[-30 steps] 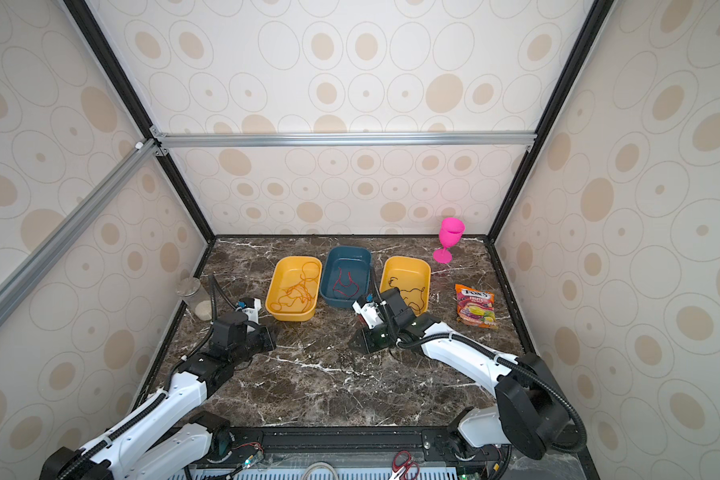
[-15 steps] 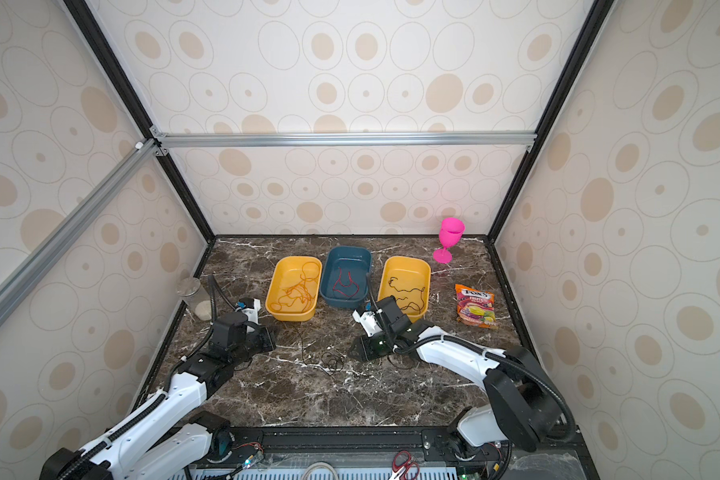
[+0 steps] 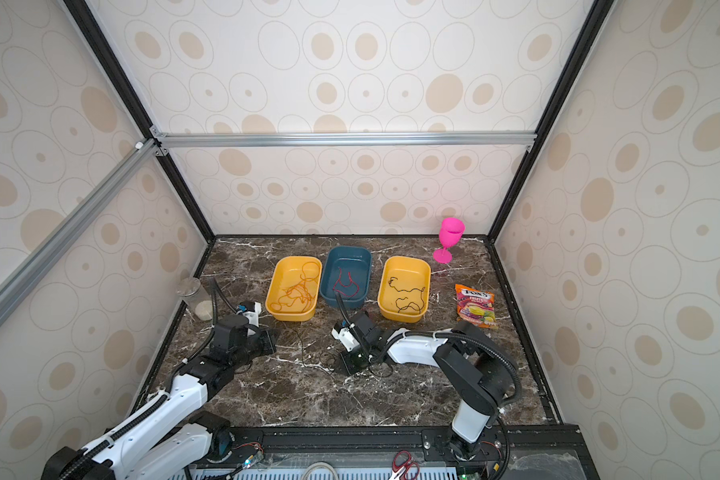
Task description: Untangle the cables
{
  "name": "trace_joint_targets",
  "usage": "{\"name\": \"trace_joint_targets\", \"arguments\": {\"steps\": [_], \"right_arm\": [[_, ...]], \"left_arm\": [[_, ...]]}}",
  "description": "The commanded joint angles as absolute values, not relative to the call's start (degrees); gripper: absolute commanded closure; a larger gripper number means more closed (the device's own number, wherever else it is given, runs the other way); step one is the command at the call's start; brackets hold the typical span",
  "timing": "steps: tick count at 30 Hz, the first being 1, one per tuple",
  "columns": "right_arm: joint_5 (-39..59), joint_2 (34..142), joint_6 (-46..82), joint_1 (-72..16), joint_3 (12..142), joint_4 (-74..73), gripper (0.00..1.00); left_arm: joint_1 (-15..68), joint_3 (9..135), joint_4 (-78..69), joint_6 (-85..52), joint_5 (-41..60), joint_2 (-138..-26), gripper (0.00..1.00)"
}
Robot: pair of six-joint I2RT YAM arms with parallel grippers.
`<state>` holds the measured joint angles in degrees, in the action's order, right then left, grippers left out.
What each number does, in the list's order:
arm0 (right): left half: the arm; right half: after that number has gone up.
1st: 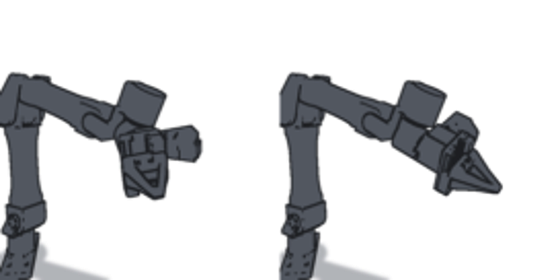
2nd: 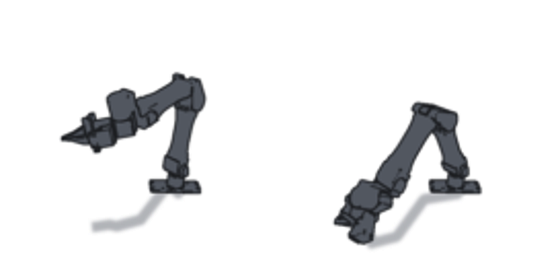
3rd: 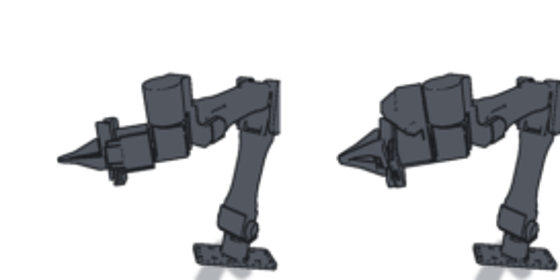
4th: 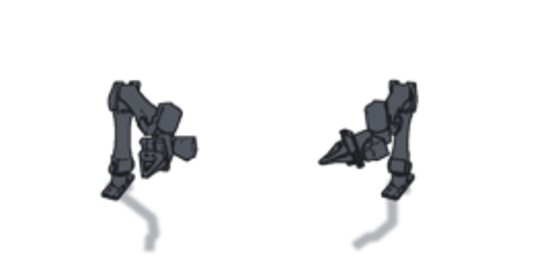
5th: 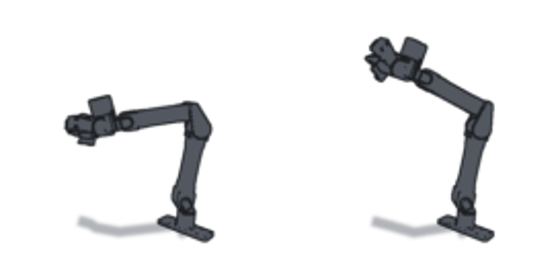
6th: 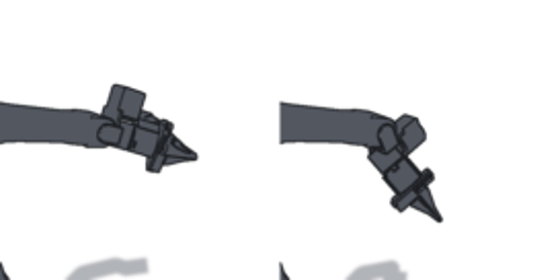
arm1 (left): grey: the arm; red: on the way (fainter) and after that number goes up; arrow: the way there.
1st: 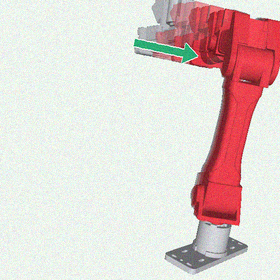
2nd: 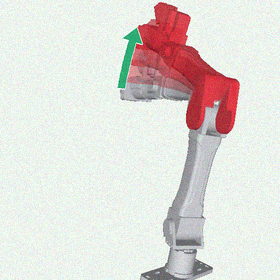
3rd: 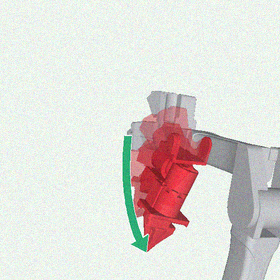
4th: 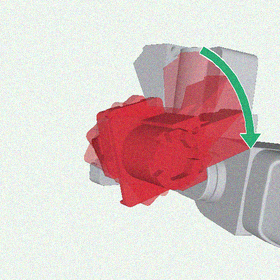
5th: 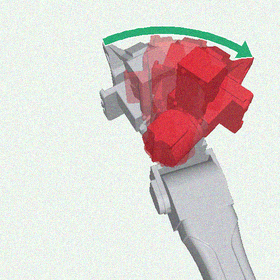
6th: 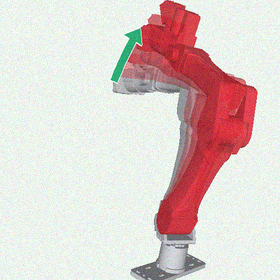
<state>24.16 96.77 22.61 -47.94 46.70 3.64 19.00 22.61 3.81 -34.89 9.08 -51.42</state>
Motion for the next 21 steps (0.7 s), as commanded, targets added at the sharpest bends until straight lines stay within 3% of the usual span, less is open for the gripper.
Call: {"name": "trace_joint_targets", "arguments": {"steps": [1, 7, 16, 21], "right_arm": [[22.3, 96.9, 21.4, -48.3, 48.1, 4.4, 0.84], [20.5, 93.2, 16.6, -48.3, 47.6, 8.2, 0.83], [19.6, 92.7, 9.6, -48.2, 49.5, 8.1, 0.63], [23.6, 96.6, 7.8, -48.2, 52.3, 6.1, 0.63]], "left_arm": [[18.6, 22.5, 3.2, -34.5, 9.1, -50.7, 1.0], [18.6, 22.5, 3.4, -34.6, 8.8, -50.7, 1.0], [18.6, 22.1, 3.0, -35.2, 8.7, -50.7, 1.0], [18.6, 21.9, 3.1, -35.4, 8.8, -50.6, 1.0]]}}
